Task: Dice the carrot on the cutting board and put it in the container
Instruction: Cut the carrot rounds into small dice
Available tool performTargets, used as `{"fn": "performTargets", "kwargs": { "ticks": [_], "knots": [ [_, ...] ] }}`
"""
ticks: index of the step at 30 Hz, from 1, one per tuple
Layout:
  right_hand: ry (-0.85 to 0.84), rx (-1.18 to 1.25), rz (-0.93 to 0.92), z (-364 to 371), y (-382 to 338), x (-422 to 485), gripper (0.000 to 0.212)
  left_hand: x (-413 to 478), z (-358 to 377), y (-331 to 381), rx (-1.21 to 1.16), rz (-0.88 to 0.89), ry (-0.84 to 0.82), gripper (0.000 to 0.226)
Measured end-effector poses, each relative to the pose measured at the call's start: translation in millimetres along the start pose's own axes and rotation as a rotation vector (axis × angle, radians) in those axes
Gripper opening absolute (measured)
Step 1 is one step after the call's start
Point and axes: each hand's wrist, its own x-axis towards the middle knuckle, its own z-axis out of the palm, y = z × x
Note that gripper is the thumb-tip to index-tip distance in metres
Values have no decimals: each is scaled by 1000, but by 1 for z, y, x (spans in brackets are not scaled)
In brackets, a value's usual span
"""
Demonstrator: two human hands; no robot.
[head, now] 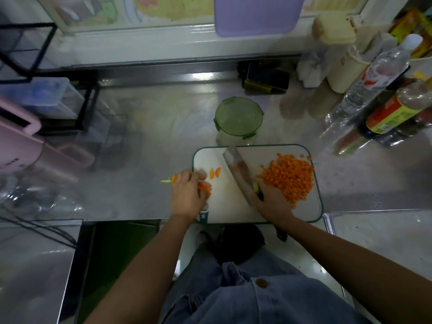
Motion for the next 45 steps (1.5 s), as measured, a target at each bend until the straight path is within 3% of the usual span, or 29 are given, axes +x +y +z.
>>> {"fn": "performTargets", "kwargs": {
  "ticks": [4, 9, 12, 17, 29, 35, 43, 45],
  "knots": [
    [85, 72, 84, 8, -4, 6, 15, -13, -3, -8, 61, 9, -10, 46],
    [-18, 112, 123, 14, -3, 8, 18, -16, 2, -10, 0, 12, -86, 63],
    [-53, 131, 118, 10, -2, 4, 21, -13, 8, -7, -3, 41, -136, 57],
    [-79, 185, 176, 5, -2, 2, 25, -5, 10, -1, -136, -85, -100, 44],
    [-174, 213, 238, 0, -3, 7, 23, 8, 8, 16, -170, -112, -69, 45],
    [-206, 237, 242, -4, -5, 9, 14, 17, 8, 17, -186, -51, -124, 17],
    [-205, 227, 284, -3, -8, 10, 15, 31, 1, 14, -32, -60, -239, 31],
    [-206, 228, 277, -2, -7, 10, 14, 33, -1, 13, -17, -73, -186, 26]
  ]
}}
